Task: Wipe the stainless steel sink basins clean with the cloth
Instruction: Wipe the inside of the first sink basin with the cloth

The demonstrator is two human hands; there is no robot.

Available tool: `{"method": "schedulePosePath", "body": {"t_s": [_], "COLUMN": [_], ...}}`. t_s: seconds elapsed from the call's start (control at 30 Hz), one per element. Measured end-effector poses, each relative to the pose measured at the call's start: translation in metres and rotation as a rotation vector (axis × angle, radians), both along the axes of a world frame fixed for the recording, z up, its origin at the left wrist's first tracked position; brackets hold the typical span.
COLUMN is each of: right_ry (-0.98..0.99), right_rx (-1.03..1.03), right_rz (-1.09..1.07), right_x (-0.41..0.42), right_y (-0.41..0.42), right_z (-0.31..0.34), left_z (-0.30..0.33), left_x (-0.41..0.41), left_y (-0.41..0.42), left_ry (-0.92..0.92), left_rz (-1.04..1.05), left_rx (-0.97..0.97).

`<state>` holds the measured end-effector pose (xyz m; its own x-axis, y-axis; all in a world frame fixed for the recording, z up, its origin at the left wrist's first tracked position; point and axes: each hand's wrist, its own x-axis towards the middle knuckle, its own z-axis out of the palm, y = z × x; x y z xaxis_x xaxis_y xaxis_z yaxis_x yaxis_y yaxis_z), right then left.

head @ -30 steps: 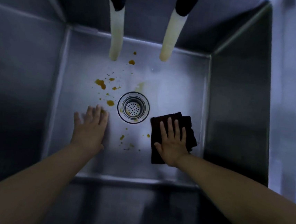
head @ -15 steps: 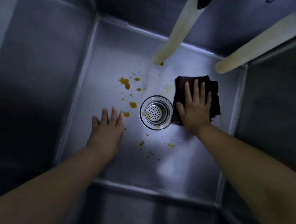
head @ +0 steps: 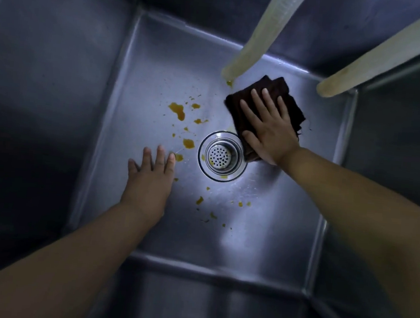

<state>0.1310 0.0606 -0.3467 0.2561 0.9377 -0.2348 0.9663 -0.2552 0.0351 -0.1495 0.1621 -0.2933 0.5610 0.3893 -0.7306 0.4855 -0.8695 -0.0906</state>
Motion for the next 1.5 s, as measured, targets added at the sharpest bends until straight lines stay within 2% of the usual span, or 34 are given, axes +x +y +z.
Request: {"method": "schedulePosePath", "body": {"t_s": [0.17,0.47,0.63,0.97,1.13,1.3,1.5], "right_ry": [0.026,0.074,0.076,0.006,-0.018,-0.027,0.076], "right_rx": [0.018,0.014,-0.016,0.017,0.010,0.030,0.077], "right_rz": [0.002,-0.256,-0.317,-0.567,-0.701,-0.642,-0.426], "right_x": [-0.027,-0.141,-0.151,-0.050,-0.030,-0.052,-0.098], "right_y": [-0.047,-0.127,-0.130,-0.041,0.019,0.073,0.148], "right_z": [-0.001,0.002,0.005,0.001,-0.003,-0.004,-0.002], "left_z": [0.001,0.004,0.006,0.003,-0.001,-0.001,0.000], "left_x": [0.000,0.000,0.000,0.000,-0.002,-0.004,-0.004], "left_y": [0.001,0.001,0.001,0.005,0.007,0.007,0.006], "left_ry": [-0.006,-0.002,0.009,-0.014,-0.029,-0.061,-0.104], "left_rz": [0.001,0.006,0.012,-0.003,0.013,0.017,0.017], "left_rx": [0.000,-0.020,-0.038,-0.039,-0.058,-0.061,-0.039]}}
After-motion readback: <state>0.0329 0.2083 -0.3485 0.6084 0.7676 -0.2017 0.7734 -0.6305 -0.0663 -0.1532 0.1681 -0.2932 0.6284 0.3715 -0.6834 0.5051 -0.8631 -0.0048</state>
